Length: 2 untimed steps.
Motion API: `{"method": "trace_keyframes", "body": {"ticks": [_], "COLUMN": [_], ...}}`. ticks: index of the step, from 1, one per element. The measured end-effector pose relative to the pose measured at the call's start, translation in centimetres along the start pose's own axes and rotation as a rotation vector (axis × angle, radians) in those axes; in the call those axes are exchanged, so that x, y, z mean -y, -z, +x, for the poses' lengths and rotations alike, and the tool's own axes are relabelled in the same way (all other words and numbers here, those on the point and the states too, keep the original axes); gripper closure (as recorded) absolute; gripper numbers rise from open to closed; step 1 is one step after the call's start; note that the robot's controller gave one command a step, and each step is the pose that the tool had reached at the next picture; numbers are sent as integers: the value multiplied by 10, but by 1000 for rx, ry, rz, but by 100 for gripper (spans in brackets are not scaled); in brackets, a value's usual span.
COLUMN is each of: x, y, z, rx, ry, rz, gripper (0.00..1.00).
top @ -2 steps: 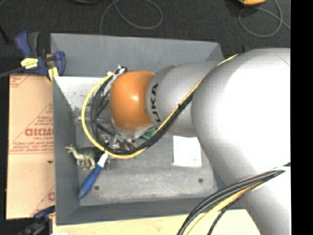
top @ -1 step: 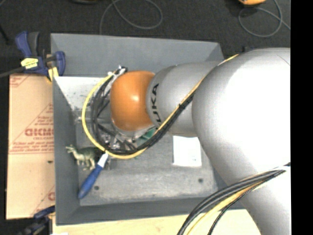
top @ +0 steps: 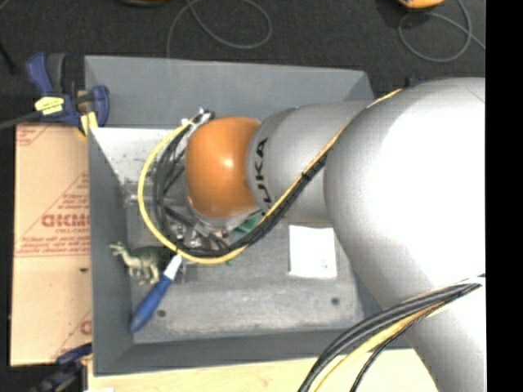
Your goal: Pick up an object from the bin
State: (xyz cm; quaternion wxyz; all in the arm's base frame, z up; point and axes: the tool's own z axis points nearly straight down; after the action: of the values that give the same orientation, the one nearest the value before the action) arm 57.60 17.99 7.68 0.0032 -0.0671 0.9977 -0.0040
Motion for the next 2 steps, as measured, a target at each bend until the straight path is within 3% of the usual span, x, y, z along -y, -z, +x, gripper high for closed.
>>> {"method": "trace_keyframes", "body": {"ticks": [1, 2], "x": [1, 1], "y": [17, 28], "z": [2, -1], "rx": [-12, -3], "ry": [-3, -4], "rz": [-1, -5], "gripper": [100, 100]}}
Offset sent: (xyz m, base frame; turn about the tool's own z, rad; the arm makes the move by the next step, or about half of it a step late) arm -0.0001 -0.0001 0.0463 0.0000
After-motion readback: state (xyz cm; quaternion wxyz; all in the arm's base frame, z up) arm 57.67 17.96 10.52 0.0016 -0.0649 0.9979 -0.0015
